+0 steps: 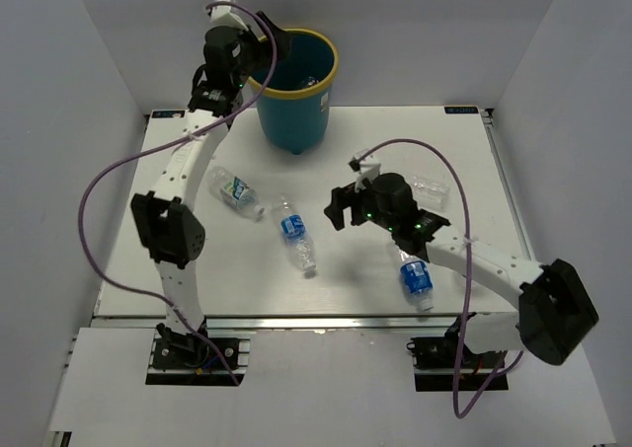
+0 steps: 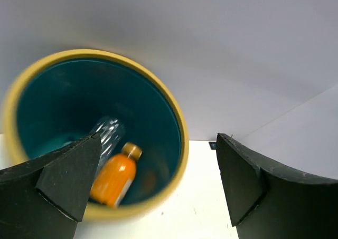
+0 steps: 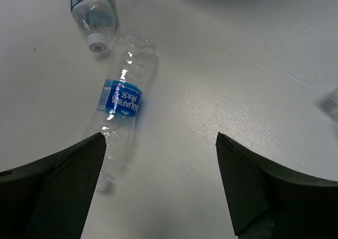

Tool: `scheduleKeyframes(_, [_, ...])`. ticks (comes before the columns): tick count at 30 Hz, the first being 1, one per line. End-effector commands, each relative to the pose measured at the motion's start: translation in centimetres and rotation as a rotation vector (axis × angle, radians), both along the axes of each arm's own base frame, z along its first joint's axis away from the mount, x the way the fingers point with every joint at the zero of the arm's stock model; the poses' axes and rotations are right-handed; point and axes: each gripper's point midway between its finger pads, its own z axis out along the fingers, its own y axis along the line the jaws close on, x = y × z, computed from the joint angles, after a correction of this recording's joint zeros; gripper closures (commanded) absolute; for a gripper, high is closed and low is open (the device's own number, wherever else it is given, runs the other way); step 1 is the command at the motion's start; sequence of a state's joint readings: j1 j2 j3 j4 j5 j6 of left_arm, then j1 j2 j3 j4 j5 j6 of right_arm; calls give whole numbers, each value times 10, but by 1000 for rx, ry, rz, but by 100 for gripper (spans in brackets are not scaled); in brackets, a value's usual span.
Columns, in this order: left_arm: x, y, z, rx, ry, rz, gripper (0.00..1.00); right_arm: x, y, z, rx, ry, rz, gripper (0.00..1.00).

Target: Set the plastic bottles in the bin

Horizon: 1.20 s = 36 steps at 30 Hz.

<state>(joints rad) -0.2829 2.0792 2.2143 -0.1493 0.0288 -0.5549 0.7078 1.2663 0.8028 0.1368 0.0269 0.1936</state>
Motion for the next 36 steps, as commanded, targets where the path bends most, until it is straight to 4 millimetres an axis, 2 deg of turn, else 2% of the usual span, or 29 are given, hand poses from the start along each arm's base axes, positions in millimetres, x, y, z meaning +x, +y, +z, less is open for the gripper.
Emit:
scheduleKeyframes(1, [-71,43,85,27,-130,107,2,2,35,13,-49,-82,47,11])
scheduleKeyframes(2, [-100,56,107,30,-172,130,2,5,47,5,-79,-74,56,11])
scheduleKeyframes(3, [-100,64,59,64,-80,169,2,4,55,-2,-102,-66,65,11])
scheduleKeyframes(4, [-111,72,48,70,-61,198,2,-2,67,-6,-126,-68,89,11])
scheduleKeyframes(5, [-122,82,38,53,-49,235,2,0,73,-26,-176,-45,89,11])
scheduleKeyframes(6, [-150,99,48,13,-69,288,2,5,85,-20,-171,-60,90,11])
scheduleKeyframes(7, [-156,118,-9,28,35,381,2,4,94,-23,-180,-61,98,11])
scheduleKeyframes(8, [-166,127,-23,-33,60,425,2,9,100,-43,-228,-36,93,11])
scheduleKeyframes(9, [-189,139,-20,-74,41,457,2,19,112,-33,-219,-54,79,11])
scheduleKeyframes(10, [-198,150,-69,-63,122,517,2,23,118,-35,-233,-57,67,11])
scheduleKeyframes(11, [-207,156,-84,-123,158,554,2,31,117,-63,-311,-27,33,11])
scheduleKeyframes(12, [-221,164,-90,-154,163,579,2,43,129,-51,-302,-44,19,11])
scheduleKeyframes(13, [-227,168,-105,-157,192,602,2,49,134,-54,-316,-44,7,11])
scheduleKeyframes(14, [-237,178,-134,-141,255,663,2,52,132,-80,-385,-2,-12,11])
scheduleKeyframes(15, [-245,185,-140,-138,273,695,2,53,136,-81,-405,8,-16,11])
scheduleKeyframes(16, [-255,198,-156,-94,313,764,2,56,135,-88,-420,14,-34,11])
scheduleKeyframes(17, [-260,205,-161,-97,327,807,2,58,133,-102,-447,28,-54,11])
scheduleKeyframes(19, [-270,217,-172,-74,349,875,2,56,136,-112,-441,56,-59,11])
scheduleKeyframes(25, [-268,219,-175,-107,328,890,2,50,134,-128,-405,114,-92,16])
scheduleKeyframes(27, [-264,213,-182,-105,344,862,2,50,135,-131,-410,110,-83,23])
scheduleKeyframes(28, [-263,212,-185,-101,353,857,2,49,133,-131,-431,112,-81,37])
scheduleKeyframes(30, [-260,208,-190,-91,374,845,2,58,138,-111,-410,89,-93,51])
scheduleKeyframes(32, [-257,205,-192,-82,380,828,2,69,142,-78,-378,9,-101,66])
scheduleKeyframes(34, [-255,204,-192,-76,381,822,2,86,145,-21,-339,-119,-111,74])
scheduleKeyframes(36, [-256,209,-191,-65,373,843,2,106,148,42,-246,-266,-158,76])
